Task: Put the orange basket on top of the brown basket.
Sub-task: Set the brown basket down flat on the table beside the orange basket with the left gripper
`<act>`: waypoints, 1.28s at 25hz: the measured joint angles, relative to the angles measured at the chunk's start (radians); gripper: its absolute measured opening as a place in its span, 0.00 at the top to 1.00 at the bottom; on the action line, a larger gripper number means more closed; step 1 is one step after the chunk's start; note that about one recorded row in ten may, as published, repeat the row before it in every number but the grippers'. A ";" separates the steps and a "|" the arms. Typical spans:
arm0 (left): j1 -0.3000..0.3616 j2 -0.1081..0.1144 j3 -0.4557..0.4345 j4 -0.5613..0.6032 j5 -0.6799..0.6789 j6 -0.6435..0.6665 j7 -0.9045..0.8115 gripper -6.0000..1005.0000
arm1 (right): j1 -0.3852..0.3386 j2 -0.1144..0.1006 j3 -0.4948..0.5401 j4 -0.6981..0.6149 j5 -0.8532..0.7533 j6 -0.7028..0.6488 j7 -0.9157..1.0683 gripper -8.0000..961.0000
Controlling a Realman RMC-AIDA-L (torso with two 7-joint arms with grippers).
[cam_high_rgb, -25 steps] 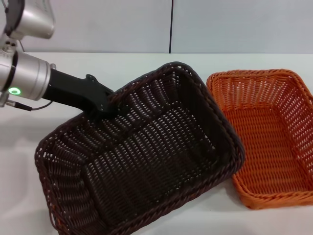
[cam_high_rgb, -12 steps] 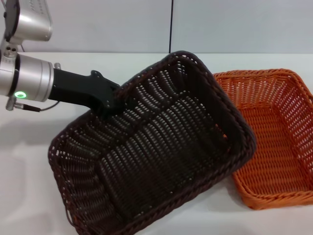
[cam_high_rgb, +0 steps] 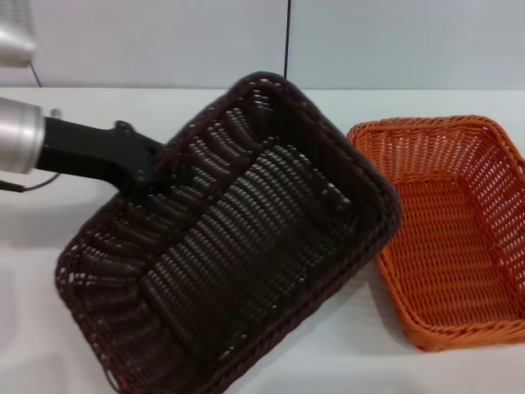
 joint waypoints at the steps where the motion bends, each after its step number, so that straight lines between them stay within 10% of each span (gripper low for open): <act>1: 0.009 0.018 -0.014 -0.004 -0.002 -0.030 -0.002 0.85 | -0.001 0.001 0.000 0.000 0.000 0.000 0.000 0.44; 10: 0.015 0.043 0.031 0.010 0.022 -0.098 -0.006 0.85 | 0.000 0.008 -0.008 -0.005 -0.001 -0.003 0.034 0.44; 21: -0.011 -0.057 0.097 0.062 0.091 0.075 0.003 0.84 | -0.011 0.015 -0.017 0.000 -0.002 -0.002 0.052 0.44; 32: -0.081 -0.107 0.098 0.113 0.076 0.097 0.039 0.81 | -0.026 0.015 -0.017 -0.002 -0.002 0.002 0.053 0.44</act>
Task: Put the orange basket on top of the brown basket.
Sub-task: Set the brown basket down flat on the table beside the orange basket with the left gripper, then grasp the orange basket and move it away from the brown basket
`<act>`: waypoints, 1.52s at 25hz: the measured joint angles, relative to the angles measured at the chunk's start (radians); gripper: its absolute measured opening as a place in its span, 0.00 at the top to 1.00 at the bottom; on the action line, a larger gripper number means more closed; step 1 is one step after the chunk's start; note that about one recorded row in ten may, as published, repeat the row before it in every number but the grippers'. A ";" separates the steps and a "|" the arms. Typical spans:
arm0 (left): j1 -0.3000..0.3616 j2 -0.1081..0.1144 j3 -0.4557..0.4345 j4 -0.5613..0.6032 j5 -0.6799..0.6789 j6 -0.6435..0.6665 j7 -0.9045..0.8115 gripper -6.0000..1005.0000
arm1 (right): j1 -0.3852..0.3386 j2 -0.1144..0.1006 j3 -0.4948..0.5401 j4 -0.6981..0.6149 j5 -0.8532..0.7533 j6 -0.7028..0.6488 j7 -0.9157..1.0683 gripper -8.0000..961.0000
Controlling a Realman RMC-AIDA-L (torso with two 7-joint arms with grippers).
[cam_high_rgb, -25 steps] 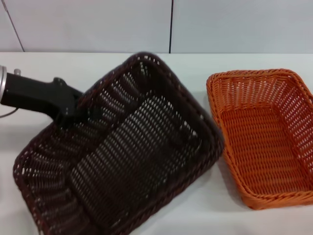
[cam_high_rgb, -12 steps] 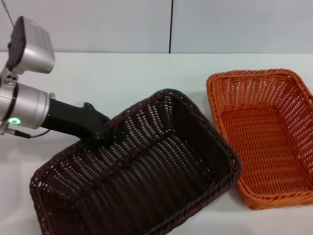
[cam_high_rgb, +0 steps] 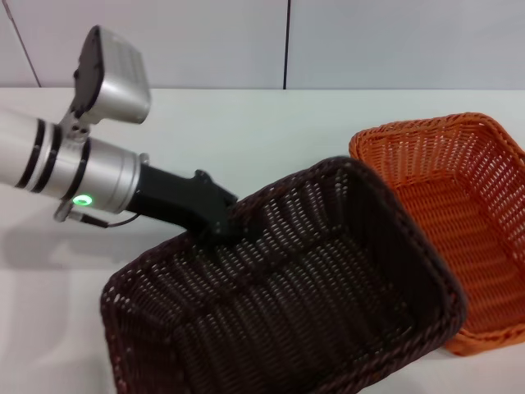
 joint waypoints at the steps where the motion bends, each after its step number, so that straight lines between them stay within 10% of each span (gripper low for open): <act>1: -0.014 -0.001 0.000 0.010 0.000 0.009 -0.006 0.81 | -0.001 -0.001 0.000 0.000 0.000 0.000 0.000 0.44; 10: -0.018 -0.001 -0.012 0.021 -0.018 0.109 -0.048 0.74 | -0.021 0.001 0.000 -0.004 0.000 -0.003 0.004 0.44; 17: 0.044 0.001 -0.017 -0.043 -0.141 0.163 -0.020 0.50 | -0.038 -0.029 -0.094 -0.043 -0.156 0.000 0.173 0.44; 24: 0.090 0.002 -0.096 -0.077 -0.302 0.173 0.061 0.36 | -0.052 -0.144 -0.359 -0.350 -0.718 -0.056 0.792 0.44; 30: 0.106 0.001 -0.118 -0.064 -0.434 0.193 0.129 0.21 | 0.073 -0.264 -0.450 -0.597 -1.433 -0.414 1.271 0.44; 38: 0.076 -0.001 -0.108 -0.050 -0.448 0.237 0.133 0.16 | 0.210 -0.210 -0.586 -0.822 -1.904 -0.748 1.325 0.44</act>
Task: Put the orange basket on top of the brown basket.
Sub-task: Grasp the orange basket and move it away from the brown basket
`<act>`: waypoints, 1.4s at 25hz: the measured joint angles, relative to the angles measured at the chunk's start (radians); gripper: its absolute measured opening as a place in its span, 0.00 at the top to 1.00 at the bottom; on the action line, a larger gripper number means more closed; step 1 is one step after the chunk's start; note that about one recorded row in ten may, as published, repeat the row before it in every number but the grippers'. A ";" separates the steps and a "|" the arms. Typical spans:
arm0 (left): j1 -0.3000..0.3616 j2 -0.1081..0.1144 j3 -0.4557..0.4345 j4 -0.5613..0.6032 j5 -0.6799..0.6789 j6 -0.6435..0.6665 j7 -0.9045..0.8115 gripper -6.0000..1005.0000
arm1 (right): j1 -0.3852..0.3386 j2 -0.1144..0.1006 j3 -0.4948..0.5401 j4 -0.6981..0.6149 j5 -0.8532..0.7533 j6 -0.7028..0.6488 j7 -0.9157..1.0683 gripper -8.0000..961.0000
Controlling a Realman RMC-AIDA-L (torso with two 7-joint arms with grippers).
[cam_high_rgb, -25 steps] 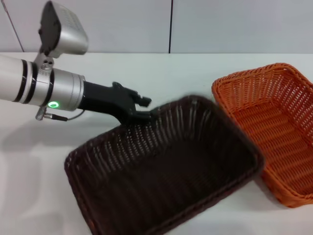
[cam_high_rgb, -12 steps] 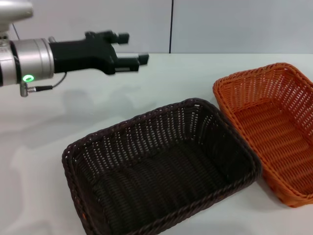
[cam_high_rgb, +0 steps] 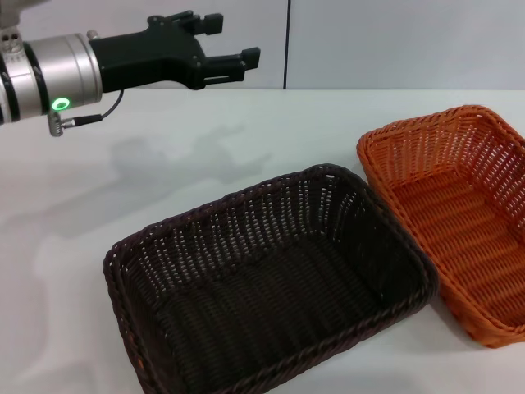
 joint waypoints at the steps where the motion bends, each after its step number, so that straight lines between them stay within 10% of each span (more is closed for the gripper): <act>1: 0.000 0.000 0.000 0.000 0.000 0.000 0.000 0.16 | 0.006 0.004 -0.028 -0.010 -0.010 -0.015 -0.001 0.44; 21: -0.033 0.003 -0.005 0.016 -0.009 0.042 -0.021 0.16 | 0.120 0.173 -0.320 0.172 -0.080 -0.103 -0.145 0.44; 35: -0.052 0.007 0.002 0.017 -0.006 0.088 -0.012 0.16 | 0.232 0.205 -0.319 0.322 0.057 -0.269 -0.257 0.44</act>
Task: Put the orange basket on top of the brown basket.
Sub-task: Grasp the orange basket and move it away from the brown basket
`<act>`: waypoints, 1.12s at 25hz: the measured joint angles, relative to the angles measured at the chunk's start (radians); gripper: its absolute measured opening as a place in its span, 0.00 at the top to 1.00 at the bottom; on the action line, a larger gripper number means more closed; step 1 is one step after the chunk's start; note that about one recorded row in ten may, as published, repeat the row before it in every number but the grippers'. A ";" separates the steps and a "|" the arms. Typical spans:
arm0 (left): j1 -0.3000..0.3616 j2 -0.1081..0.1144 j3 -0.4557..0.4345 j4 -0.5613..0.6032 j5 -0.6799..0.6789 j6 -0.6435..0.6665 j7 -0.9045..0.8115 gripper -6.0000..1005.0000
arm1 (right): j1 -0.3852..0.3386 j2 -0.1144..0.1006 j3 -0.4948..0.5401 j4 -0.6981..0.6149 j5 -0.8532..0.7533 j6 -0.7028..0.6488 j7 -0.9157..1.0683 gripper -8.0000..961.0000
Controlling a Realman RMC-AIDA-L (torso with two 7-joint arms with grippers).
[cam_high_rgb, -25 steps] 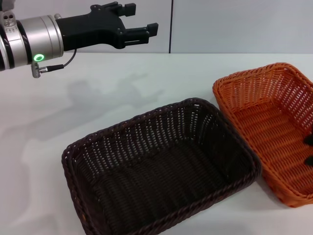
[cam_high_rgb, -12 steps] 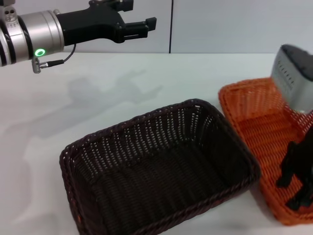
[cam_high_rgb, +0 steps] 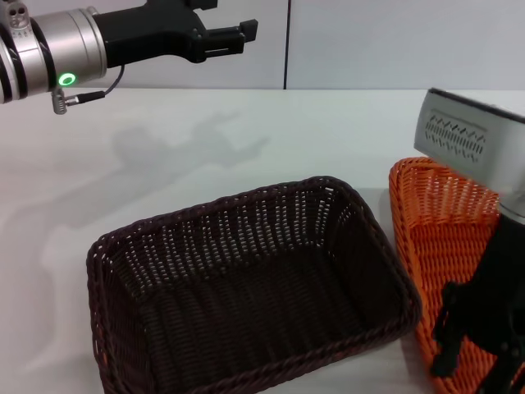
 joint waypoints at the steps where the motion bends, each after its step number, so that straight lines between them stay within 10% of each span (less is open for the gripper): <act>1: 0.000 0.000 0.000 0.000 0.000 0.001 0.000 0.16 | 0.002 -0.001 0.003 0.002 0.003 -0.002 -0.003 0.44; 14: 0.016 -0.003 -0.011 -0.001 -0.004 0.003 0.003 0.16 | -0.052 -0.152 0.287 -0.164 -0.011 0.256 0.013 0.44; 28: 0.019 -0.006 -0.012 0.003 -0.025 0.006 -0.001 0.16 | -0.076 -0.120 0.226 -0.089 -0.150 0.590 -0.027 0.44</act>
